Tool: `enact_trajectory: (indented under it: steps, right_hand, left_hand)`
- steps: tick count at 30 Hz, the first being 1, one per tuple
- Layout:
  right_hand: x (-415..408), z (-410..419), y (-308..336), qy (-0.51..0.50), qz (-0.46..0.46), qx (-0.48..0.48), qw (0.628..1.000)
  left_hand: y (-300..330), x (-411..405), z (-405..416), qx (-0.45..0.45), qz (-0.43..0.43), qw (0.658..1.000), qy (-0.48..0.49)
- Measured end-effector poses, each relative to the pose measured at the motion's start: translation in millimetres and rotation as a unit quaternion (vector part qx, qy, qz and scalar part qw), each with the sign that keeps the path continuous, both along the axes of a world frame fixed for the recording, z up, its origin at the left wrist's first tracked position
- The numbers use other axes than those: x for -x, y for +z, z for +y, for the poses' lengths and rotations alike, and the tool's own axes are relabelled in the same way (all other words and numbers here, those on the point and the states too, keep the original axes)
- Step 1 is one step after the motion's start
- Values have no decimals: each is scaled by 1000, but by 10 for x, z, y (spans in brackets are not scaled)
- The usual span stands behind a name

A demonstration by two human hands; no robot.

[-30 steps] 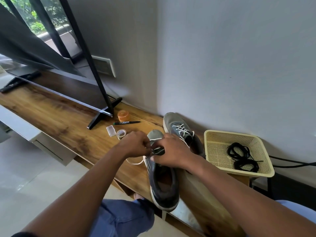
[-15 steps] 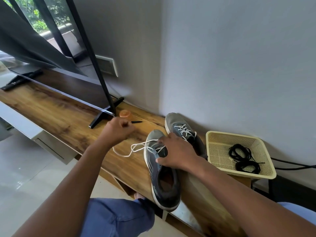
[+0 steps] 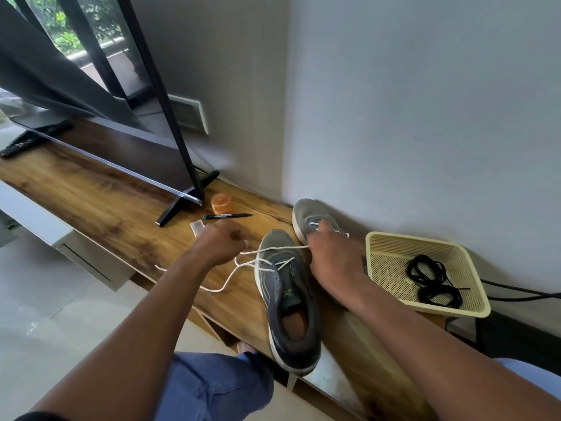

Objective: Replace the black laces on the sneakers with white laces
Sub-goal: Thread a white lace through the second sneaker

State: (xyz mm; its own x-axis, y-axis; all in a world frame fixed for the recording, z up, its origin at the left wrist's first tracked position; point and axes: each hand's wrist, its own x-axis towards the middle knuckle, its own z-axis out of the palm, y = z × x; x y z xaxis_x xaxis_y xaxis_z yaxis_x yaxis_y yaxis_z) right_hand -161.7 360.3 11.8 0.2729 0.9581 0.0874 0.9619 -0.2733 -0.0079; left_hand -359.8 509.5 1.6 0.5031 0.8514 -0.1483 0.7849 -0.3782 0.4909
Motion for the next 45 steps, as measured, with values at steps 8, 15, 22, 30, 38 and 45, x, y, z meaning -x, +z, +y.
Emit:
enact_trajectory:
  steps: [8,15,22,30,38,45]
  right_hand:
    - [-97,74,177,46,90,-94,990]
    - [-196,109,174,52,130,-106,984]
    - [-176,115,168,92,192,-91,973]
    - [-183,101,136,89,328,-78,937]
    - [-226,99,155,81,295,-29,952]
    - [-227,92,87,39,366,-60,928]
  left_hand:
    - [210,-447,-267,101,-204,964,-135]
    - [189,-341,-163,101,-190,969,-122]
    - [301,-393,-280,132,-168,962,-171]
    - [315,-323,-284,169,-211,956,-112]
    - [279,-194,-168,72,-137,988,-18]
    - [300,-208,-256,62,-130,988,-62]
